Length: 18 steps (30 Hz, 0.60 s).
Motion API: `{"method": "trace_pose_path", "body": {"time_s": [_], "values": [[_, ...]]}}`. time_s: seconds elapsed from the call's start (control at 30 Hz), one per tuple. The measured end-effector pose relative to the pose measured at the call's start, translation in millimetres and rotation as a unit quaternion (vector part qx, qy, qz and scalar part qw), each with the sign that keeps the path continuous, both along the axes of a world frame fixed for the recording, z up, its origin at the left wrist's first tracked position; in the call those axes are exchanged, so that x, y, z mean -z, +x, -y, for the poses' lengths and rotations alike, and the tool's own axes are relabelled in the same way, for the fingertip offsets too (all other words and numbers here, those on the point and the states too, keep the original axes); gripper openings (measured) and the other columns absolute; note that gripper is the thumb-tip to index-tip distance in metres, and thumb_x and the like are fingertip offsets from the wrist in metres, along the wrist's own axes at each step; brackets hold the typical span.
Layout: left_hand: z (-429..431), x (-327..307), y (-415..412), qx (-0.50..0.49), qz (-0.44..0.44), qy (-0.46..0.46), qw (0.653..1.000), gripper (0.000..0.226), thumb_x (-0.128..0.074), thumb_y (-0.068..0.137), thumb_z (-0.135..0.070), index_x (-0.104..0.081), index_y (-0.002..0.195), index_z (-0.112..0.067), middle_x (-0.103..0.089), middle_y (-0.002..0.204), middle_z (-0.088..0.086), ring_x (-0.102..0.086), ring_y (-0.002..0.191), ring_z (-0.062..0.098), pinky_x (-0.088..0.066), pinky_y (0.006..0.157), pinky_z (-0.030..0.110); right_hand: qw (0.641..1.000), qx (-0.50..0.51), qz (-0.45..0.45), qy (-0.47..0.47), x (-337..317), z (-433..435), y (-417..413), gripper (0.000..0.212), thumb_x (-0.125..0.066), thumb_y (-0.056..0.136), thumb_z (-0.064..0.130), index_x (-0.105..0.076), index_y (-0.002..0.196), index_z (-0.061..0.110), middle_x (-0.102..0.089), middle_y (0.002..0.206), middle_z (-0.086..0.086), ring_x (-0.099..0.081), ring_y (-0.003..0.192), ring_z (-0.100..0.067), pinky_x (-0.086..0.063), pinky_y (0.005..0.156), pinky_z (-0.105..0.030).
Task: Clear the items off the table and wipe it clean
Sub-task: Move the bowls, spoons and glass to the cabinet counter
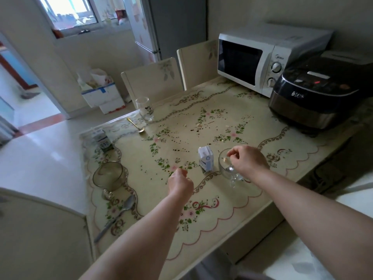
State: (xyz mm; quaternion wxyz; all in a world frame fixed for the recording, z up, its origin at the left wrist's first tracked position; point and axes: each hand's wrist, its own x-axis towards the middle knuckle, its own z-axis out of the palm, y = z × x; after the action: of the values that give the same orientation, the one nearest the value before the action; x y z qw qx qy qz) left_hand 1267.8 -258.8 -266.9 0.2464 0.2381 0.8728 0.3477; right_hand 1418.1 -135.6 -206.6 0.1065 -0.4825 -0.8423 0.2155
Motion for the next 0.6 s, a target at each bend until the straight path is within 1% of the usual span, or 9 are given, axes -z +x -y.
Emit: {"method": "trace_pose_path", "body": {"time_s": [0.03, 0.07, 0.1, 0.17, 0.23, 0.3, 0.37, 0.47, 0.6], "values": [[9.9, 0.6, -9.4, -0.003, 0.003, -0.004, 1.000, 0.037, -0.047, 0.091, 0.002, -0.055, 0.122, -0.015, -0.056, 0.119, 0.001, -0.056, 0.098, 0.016, -0.052, 0.086, 0.029, 1.000, -0.009, 0.005, -0.001, 0.5, 8.2, -11.0, 0.021, -0.049, 0.095, 0.019, -0.067, 0.105, 0.019, -0.069, 0.100, 0.001, -0.060, 0.072, -0.011, -0.042, 0.052, -0.017], [18.8, 1.6, -17.8, -0.003, 0.003, -0.010, 1.000, 0.034, -0.048, 0.092, 0.001, -0.056, 0.120, -0.015, -0.056, 0.117, 0.002, -0.057, 0.096, 0.017, -0.054, 0.086, 0.031, 1.000, -0.018, 0.012, -0.005, 1.6, 16.0, -20.1, 0.021, -0.049, 0.095, 0.020, -0.067, 0.107, 0.020, -0.069, 0.103, 0.001, -0.060, 0.075, -0.012, -0.042, 0.053, -0.016], [28.2, 3.1, -26.9, -0.004, 0.002, -0.016, 1.000, 0.031, -0.048, 0.092, -0.001, -0.056, 0.119, -0.015, -0.056, 0.116, 0.002, -0.058, 0.094, 0.017, -0.055, 0.081, 0.029, 0.999, -0.028, 0.017, -0.013, 4.1, 23.6, -29.0, 0.022, -0.050, 0.095, 0.020, -0.066, 0.109, 0.020, -0.069, 0.104, 0.001, -0.060, 0.076, -0.012, -0.042, 0.054, -0.016], [48.1, 6.7, -46.2, -0.010, -0.008, -0.029, 1.000, 0.029, -0.049, 0.093, -0.003, -0.057, 0.118, -0.014, -0.055, 0.116, 0.002, -0.057, 0.091, 0.015, -0.051, 0.070, 0.023, 0.998, -0.049, 0.024, -0.026, 9.6, 39.5, -46.8, 0.022, -0.050, 0.095, 0.022, -0.066, 0.111, 0.022, -0.069, 0.105, 0.001, -0.061, 0.075, -0.011, -0.046, 0.056, -0.017], [68.9, 9.6, -63.4, -0.024, -0.029, -0.049, 0.998, 0.027, -0.050, 0.094, -0.006, -0.058, 0.117, -0.015, -0.057, 0.112, 0.000, -0.057, 0.092, 0.014, -0.049, 0.074, 0.023, 0.997, -0.061, 0.027, -0.035, 16.4, 55.6, -62.4, 0.022, -0.050, 0.095, 0.023, -0.066, 0.110, 0.024, -0.069, 0.106, 0.003, -0.061, 0.075, -0.010, -0.049, 0.059, -0.019], [87.5, 13.8, -77.0, -0.045, -0.050, -0.074, 0.995, 0.025, -0.052, 0.093, -0.009, -0.060, 0.115, -0.017, -0.059, 0.107, -0.003, -0.058, 0.092, 0.014, -0.052, 0.077, 0.028, 0.996, -0.069, 0.032, -0.047, 22.5, 70.3, -74.1, 0.021, -0.050, 0.095, 0.024, -0.066, 0.109, 0.026, -0.068, 0.107, 0.005, -0.060, 0.074, -0.009, -0.050, 0.061, -0.021], [110.5, 17.2, -93.2, -0.063, -0.057, -0.097, 0.992, 0.022, -0.053, 0.092, -0.011, -0.061, 0.112, -0.018, -0.063, 0.107, -0.002, -0.059, 0.092, 0.016, -0.055, 0.079, 0.032, 0.994, -0.084, 0.041, -0.062, 28.7, 87.9, -90.0, 0.021, -0.050, 0.095, 0.024, -0.066, 0.108, 0.027, -0.067, 0.108, 0.006, -0.059, 0.073, -0.009, -0.053, 0.064, -0.023], [144.8, 23.6, -115.6, -0.074, -0.064, -0.131, 0.987, 0.021, -0.054, 0.091, -0.014, -0.062, 0.109, -0.017, -0.065, 0.107, 0.003, -0.060, 0.096, 0.021, -0.053, 0.085, 0.036, 0.991, -0.097, 0.058, -0.079, 36.1, 113.4, -112.1, 0.021, -0.053, 0.093, 0.023, -0.067, 0.106, 0.030, -0.067, 0.110, 0.008, -0.062, 0.083, -0.010, -0.056, 0.072, -0.027], [185.0, 31.1, -142.0, -0.096, -0.049, -0.149, 0.983, 0.015, -0.061, 0.090, -0.021, -0.063, 0.104, -0.021, -0.066, 0.100, -0.001, -0.062, 0.089, 0.019, -0.055, 0.082, 0.037, 0.986, -0.107, 0.079, -0.105, 49.0, 144.5, -135.9, 0.021, -0.052, 0.093, 0.022, -0.066, 0.107, 0.030, -0.067, 0.107, 0.008, -0.062, 0.080, -0.009, -0.053, 0.065, -0.022]]}}
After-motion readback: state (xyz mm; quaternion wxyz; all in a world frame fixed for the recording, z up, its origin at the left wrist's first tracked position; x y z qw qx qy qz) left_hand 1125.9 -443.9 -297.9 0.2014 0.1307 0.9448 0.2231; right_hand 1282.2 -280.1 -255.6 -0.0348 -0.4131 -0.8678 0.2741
